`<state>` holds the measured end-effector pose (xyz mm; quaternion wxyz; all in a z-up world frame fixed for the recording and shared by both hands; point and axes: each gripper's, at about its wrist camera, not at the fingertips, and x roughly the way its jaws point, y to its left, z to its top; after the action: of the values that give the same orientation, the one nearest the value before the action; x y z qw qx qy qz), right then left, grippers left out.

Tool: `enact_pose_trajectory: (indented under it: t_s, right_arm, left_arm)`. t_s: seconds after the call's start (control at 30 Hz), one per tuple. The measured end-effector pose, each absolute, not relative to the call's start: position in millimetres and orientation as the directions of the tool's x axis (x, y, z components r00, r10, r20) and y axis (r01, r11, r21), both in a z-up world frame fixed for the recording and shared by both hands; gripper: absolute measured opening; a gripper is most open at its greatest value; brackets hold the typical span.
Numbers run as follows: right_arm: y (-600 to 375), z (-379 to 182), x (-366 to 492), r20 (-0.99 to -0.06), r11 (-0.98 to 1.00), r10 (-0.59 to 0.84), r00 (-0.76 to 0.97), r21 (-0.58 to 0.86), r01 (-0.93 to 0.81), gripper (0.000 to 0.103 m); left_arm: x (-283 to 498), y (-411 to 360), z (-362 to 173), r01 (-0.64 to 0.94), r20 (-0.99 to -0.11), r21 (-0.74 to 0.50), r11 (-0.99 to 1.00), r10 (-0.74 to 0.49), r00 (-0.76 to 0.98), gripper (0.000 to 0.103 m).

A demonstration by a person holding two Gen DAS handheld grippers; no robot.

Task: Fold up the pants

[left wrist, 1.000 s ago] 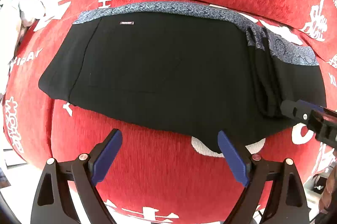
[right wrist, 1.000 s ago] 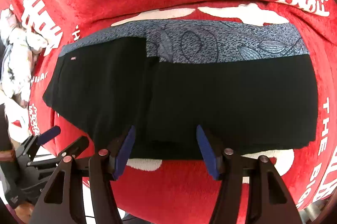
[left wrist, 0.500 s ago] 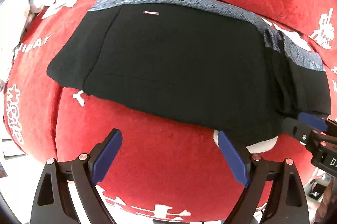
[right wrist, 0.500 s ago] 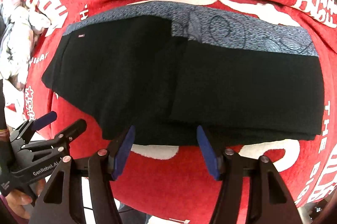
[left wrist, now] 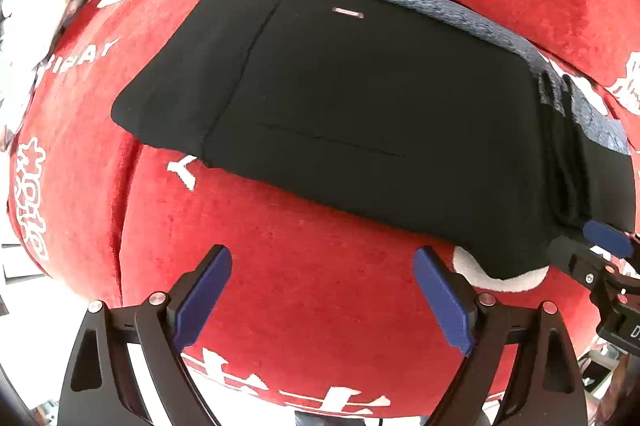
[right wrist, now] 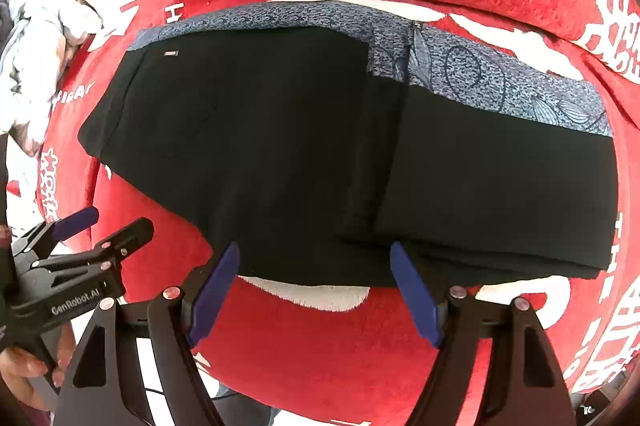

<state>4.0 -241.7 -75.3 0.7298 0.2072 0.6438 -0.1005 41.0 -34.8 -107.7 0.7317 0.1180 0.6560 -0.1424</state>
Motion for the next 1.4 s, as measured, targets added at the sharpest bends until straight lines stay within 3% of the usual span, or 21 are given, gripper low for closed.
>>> enact_pose_trajectory:
  t_s: [0.53,0.87,1.2,1.4]
  right_arm:
    - [-235,-64,23,-0.985,0.906,0.097,0.146,0.148,0.398,0.081]
    - [-222,-93,38,-0.980,0.898,0.165,0.112,0.196,0.393,0.081]
    - [-222,-107,35,-0.975,0.882,0.192,0.110,0.221,0.416,0.082]
    - [-219,-109,37,-0.974,0.887,0.195,0.112,0.224,0.404,0.089]
  left_arm:
    - [78,1,-119,0.260,-0.992,-0.031,0.965,-0.062,0.113,0.093]
    - [92,22,-124,0.222,-0.989,-0.073,0.972,-0.100,0.112,0.093]
    - [118,71,-126,0.137,-0.944,-0.307,0.942,-0.319,0.080,0.093]
    - [120,99,-146,0.011,-0.873,-0.487,0.874,-0.487,0.038,0.093]
